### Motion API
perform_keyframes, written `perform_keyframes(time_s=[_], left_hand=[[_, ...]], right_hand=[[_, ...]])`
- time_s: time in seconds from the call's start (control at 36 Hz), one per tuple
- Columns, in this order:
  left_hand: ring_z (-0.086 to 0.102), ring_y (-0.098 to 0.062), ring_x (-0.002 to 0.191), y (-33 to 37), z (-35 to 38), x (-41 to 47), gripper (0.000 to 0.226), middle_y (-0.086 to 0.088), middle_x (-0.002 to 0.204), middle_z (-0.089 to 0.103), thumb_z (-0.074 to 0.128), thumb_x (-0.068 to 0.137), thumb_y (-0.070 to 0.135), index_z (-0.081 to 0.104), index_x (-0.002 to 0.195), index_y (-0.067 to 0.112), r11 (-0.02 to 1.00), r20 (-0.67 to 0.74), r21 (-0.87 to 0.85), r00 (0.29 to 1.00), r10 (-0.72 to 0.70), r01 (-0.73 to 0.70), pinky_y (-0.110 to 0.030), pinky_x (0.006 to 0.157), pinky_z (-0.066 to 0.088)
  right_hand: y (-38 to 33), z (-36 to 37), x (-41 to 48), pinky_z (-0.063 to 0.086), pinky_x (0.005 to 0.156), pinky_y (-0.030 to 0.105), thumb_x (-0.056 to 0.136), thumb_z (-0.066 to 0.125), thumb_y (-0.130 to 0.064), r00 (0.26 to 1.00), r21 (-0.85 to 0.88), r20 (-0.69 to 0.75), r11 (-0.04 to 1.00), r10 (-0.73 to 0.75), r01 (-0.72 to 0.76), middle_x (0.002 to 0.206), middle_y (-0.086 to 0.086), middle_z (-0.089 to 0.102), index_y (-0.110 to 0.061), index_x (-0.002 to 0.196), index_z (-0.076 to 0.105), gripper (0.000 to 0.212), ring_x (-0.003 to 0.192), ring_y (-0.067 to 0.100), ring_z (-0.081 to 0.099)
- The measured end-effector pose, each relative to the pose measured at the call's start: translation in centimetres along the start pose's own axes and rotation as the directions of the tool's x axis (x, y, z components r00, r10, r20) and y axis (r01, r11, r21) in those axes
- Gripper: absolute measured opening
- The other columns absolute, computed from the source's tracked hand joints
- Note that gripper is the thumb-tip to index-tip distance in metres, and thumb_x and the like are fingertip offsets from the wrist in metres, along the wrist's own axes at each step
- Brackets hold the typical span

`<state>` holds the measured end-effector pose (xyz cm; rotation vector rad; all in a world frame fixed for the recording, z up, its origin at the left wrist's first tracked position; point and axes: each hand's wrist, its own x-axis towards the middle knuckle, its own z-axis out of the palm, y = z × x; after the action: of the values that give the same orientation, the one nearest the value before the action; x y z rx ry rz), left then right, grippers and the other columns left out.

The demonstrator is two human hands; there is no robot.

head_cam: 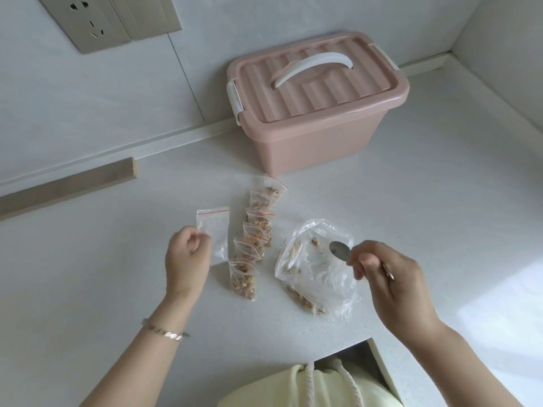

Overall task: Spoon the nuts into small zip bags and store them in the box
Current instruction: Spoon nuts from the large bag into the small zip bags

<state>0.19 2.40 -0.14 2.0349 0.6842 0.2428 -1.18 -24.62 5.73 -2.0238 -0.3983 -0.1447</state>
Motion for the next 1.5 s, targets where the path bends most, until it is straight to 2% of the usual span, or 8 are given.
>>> perform_keyframes(time_s=[0.17,0.39,0.5,0.67,0.86,1.0,1.19,1.5], left_hand=[[0.058,-0.008,0.071,6.6,-1.2,-4.2,0.007,-0.007,0.076,0.064,0.056,0.079,0.022,0.058,0.073,0.018,0.98,0.482,-0.156,0.856,0.184,-0.123,-0.016,0.066,0.041],[0.056,0.01,0.07,9.6,0.3,-7.3,0.026,0.024,0.07,0.061,0.056,0.088,0.006,0.058,0.074,0.028,0.949,0.622,-0.161,0.719,0.31,-0.27,-0.004,0.06,0.038],[0.056,0.009,0.076,9.6,1.2,-7.5,0.024,0.022,0.074,0.062,0.057,0.089,0.01,0.058,0.075,0.029,0.941,0.608,-0.143,0.723,0.327,-0.306,-0.005,0.07,0.038],[0.048,-0.012,0.09,8.1,2.9,-8.4,0.017,0.002,0.092,0.056,0.054,0.08,0.026,0.055,0.095,0.019,0.763,0.197,0.112,0.767,0.611,-0.636,-0.019,0.083,0.039],[0.064,-0.004,0.082,9.9,4.1,-11.9,0.01,0.011,0.083,0.068,0.07,0.079,0.025,0.063,0.084,0.019,0.938,0.508,-0.347,0.838,0.197,-0.01,-0.013,0.07,0.045],[0.067,-0.007,0.075,9.9,4.2,-11.8,0.011,0.004,0.076,0.072,0.073,0.077,0.024,0.066,0.079,0.016,0.901,0.507,-0.412,0.856,0.102,0.137,-0.018,0.068,0.051],[0.067,-0.018,0.065,9.3,4.2,-10.7,0.019,-0.004,0.07,0.071,0.075,0.063,0.031,0.069,0.071,0.015,0.896,0.563,-0.347,0.826,-0.037,0.276,-0.037,0.075,0.056],[0.065,-0.012,0.067,9.2,4.7,-10.5,0.008,0.001,0.065,0.069,0.073,0.071,0.019,0.069,0.074,0.013,0.869,0.62,-0.366,0.784,-0.037,0.331,-0.02,0.067,0.053]], right_hand=[[-1.9,0.2,1.9,0.031,0.051,0.007,0.089,0.04,-0.05,0.995,0.178,0.071,0.981,0.066,-0.078,0.05,-0.019,0.043,-0.049,0.103,0.057,0.022,0.045,0.003,0.037],[-2.4,-0.4,1.1,0.032,0.056,0.008,0.073,0.062,-0.047,0.976,0.051,0.142,0.984,0.164,-0.173,0.071,-0.014,0.049,-0.051,0.092,0.061,0.02,0.052,0.005,0.041],[-2.3,-0.8,0.4,0.03,0.05,0.011,0.074,0.066,-0.032,0.953,0.088,0.083,0.95,0.293,-0.3,0.081,-0.01,0.059,-0.037,0.072,0.068,0.005,0.041,0.006,0.036],[-1.6,-1.1,-0.3,0.04,0.063,0.005,0.08,0.07,-0.012,0.866,0.171,0.001,0.853,0.5,-0.493,0.06,-0.019,0.065,-0.025,0.068,0.069,0.017,0.049,-0.006,0.053],[-2.1,-0.5,-0.4,0.037,0.049,0.014,0.079,0.07,-0.018,0.837,0.179,-0.02,0.826,0.546,-0.534,0.054,-0.021,0.064,-0.031,0.067,0.07,0.018,0.042,0.01,0.044],[-3.2,-0.6,-0.6,0.034,0.049,0.005,0.081,0.068,-0.014,0.869,0.19,0.112,0.848,0.482,-0.495,0.065,-0.026,0.065,-0.024,0.08,0.074,0.011,0.048,-0.011,0.051],[-2.9,-1.0,-1.1,0.031,0.049,0.015,0.077,0.067,-0.03,0.906,0.074,0.209,0.918,0.368,-0.389,0.087,-0.014,0.069,-0.034,0.082,0.075,0.01,0.042,0.005,0.039],[-3.0,-1.5,-1.2,0.032,0.05,0.009,0.067,0.065,-0.034,0.883,0.193,0.189,0.866,0.429,-0.462,0.086,-0.004,0.071,-0.025,0.079,0.077,0.019,0.047,-0.004,0.051]])
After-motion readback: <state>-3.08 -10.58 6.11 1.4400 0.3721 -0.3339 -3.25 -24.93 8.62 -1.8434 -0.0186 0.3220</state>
